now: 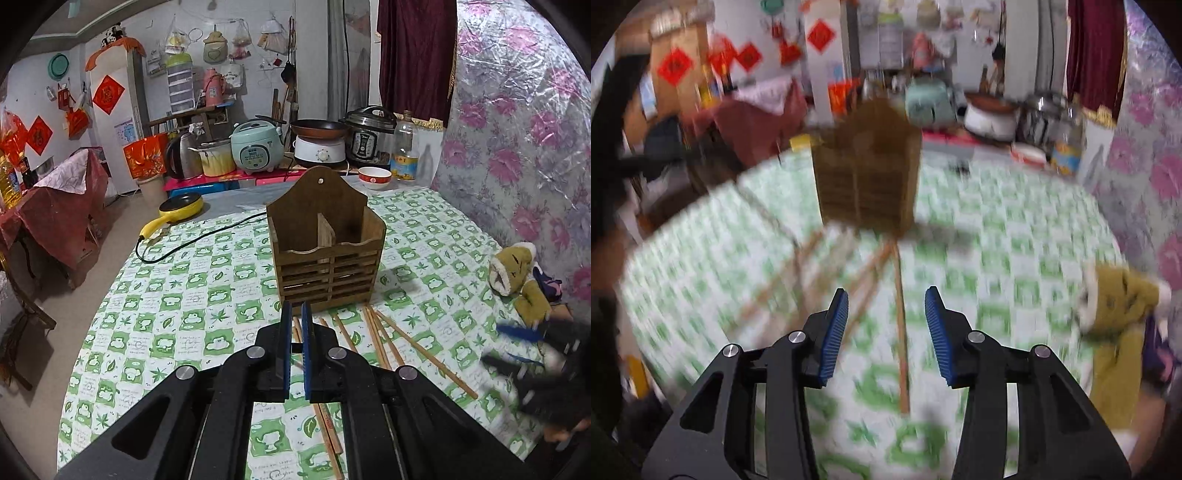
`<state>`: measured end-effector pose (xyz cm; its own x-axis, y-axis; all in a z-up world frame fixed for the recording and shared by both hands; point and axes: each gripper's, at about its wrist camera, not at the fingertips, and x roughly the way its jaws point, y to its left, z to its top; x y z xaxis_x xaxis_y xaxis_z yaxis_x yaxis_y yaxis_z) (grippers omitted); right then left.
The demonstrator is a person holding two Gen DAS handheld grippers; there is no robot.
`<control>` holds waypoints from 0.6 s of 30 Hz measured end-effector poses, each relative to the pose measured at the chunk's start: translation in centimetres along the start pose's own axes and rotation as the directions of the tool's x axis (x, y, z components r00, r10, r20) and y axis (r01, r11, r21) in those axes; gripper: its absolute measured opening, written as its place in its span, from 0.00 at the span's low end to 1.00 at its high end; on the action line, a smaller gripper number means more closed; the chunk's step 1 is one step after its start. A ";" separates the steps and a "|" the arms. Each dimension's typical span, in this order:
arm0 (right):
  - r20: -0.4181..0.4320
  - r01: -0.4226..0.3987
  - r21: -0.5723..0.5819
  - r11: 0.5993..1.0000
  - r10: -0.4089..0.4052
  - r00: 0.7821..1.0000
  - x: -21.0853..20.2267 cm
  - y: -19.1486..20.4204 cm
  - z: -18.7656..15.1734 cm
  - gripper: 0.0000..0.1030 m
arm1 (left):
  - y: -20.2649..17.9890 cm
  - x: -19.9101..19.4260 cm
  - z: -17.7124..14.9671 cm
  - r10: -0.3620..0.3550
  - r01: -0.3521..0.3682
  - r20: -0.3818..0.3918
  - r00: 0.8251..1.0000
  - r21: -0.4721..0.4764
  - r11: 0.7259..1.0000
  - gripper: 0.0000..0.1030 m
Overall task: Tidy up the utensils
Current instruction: 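Carry both chopsticks over the wooden holder and open both tools to drop them in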
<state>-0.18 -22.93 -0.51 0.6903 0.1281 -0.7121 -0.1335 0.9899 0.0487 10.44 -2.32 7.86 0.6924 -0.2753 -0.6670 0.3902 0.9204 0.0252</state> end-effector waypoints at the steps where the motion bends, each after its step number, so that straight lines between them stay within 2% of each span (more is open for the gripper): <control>1: -0.033 -0.006 0.011 1.000 0.006 0.999 0.7 -0.3 -1.1 0.43 | -0.1 0.0 0.0 0.004 -0.004 0.000 1.000 0.005 1.000 0.05; 5: -0.136 0.002 0.040 0.999 0.003 0.991 2.8 -1.1 -4.2 0.42 | -0.1 0.0 -0.2 0.017 -0.017 0.004 1.000 0.006 1.000 0.05; 8: -0.196 0.002 0.068 0.998 0.012 0.980 4.3 -1.7 -5.6 0.29 | 0.1 0.1 -0.3 0.023 -0.023 0.005 1.000 -0.003 1.000 0.05; 9: -0.191 0.001 0.080 0.997 0.015 0.982 4.2 -2.0 -5.6 0.21 | 0.1 0.1 -0.3 0.028 -0.028 0.005 1.000 -0.004 1.000 0.05; 10: -0.193 -0.010 0.094 0.996 0.028 0.981 4.0 -2.2 -5.6 0.08 | 0.2 0.2 -0.4 0.033 -0.033 0.001 0.999 -0.003 0.999 0.05; 12: -0.186 -0.034 0.122 0.992 0.056 0.981 3.7 -2.5 -5.5 0.06 | 0.3 0.4 -0.5 0.035 -0.035 -0.005 0.999 -0.003 0.999 0.05; 14: -0.152 -0.026 0.119 0.993 0.044 0.987 3.0 -2.5 -5.1 0.06 | 0.5 0.4 -0.4 0.037 -0.037 -0.005 0.999 -0.007 0.999 0.05; 18: -0.036 -0.029 0.098 0.995 0.033 0.999 0.0 -2.4 -2.1 0.06 | 0.8 -0.3 0.6 0.032 -0.032 0.009 0.999 -0.023 0.999 0.05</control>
<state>-1.34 -25.45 -2.08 0.6598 0.1584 -0.7346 -0.0831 0.9869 0.1381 10.90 -1.64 8.49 0.7101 -0.2482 -0.6589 0.3540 0.9348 0.0293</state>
